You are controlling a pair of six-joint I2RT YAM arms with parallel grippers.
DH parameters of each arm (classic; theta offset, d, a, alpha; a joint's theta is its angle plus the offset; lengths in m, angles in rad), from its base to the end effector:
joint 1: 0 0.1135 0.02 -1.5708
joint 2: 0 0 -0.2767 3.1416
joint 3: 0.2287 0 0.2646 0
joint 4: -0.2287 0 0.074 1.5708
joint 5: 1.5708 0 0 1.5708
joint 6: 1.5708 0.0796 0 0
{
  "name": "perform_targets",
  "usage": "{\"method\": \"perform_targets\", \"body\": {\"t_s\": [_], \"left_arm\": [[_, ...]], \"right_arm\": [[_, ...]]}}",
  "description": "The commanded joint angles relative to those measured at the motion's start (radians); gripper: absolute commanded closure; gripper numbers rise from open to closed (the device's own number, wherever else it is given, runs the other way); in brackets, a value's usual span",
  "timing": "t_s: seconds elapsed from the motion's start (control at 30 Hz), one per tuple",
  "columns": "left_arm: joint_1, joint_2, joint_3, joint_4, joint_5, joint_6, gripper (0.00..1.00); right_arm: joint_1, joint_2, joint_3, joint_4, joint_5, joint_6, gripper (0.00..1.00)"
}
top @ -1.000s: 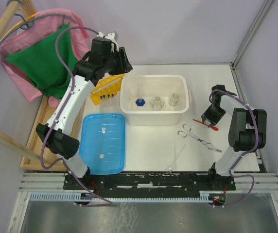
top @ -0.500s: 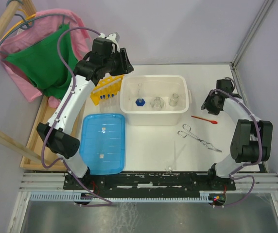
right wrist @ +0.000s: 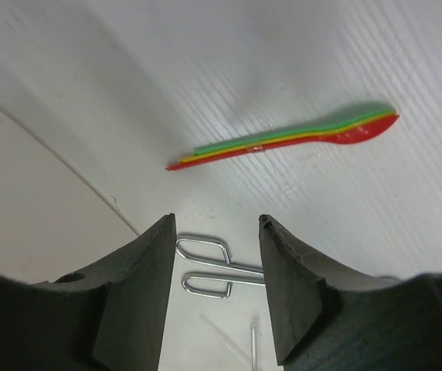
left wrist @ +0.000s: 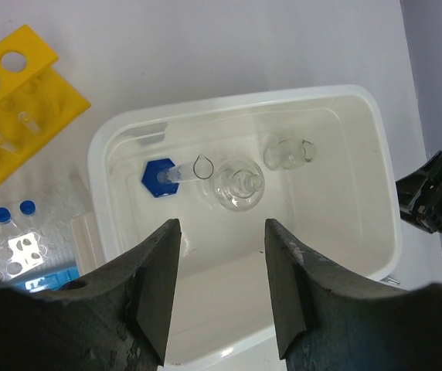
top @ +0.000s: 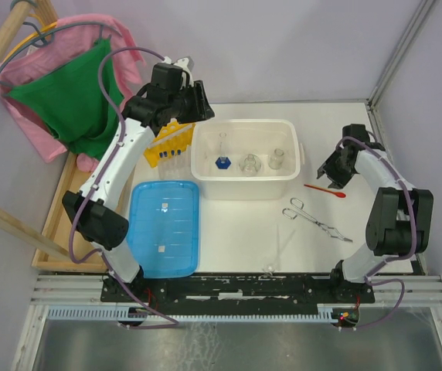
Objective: Organize the chemistry lab equipment
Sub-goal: Pick up the chemistry item at the center of the board.
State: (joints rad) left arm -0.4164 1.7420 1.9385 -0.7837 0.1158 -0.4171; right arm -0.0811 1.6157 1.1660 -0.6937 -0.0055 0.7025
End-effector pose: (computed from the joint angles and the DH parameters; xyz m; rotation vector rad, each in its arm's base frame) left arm 0.3947 -0.1846 0.4105 0.0680 2.2155 -0.5979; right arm 0.3531 -0.0283 0.1921 1.0410 2.5239 0.1883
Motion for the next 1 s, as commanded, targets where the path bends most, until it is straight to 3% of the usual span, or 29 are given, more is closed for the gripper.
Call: {"method": "perform_targets", "body": {"t_s": [0.0, 0.23, 0.53, 0.73, 0.9, 0.97], "left_arm": [[0.004, -0.005, -0.006, 0.039, 0.024, 0.031, 0.46], [0.005, -0.002, -0.011, 0.04, 0.016, 0.038, 0.46], [0.005, -0.006, -0.029, 0.039, 0.0, 0.044, 0.46], [0.005, -0.019, -0.041, 0.039, -0.023, 0.046, 0.46], [0.005, -0.021, -0.048, 0.038, -0.03, 0.048, 0.46], [0.004, -0.02, -0.048, 0.038, -0.03, 0.049, 0.46]], "right_arm": [[-0.001, 0.027, -0.033, 0.002, -0.024, 0.157, 0.43], [-0.002, 0.036, -0.122, 0.15, 0.038, 0.282, 0.38], [-0.022, 0.142, -0.093, 0.109, 0.137, 0.405, 0.4], [-0.024, 0.184, -0.074, 0.094, 0.157, 0.405, 0.58], [-0.025, 0.257, 0.0, 0.046, 0.163, 0.293, 0.88], [-0.025, 0.287, 0.04, 0.005, 0.177, 0.239, 0.95]]}}
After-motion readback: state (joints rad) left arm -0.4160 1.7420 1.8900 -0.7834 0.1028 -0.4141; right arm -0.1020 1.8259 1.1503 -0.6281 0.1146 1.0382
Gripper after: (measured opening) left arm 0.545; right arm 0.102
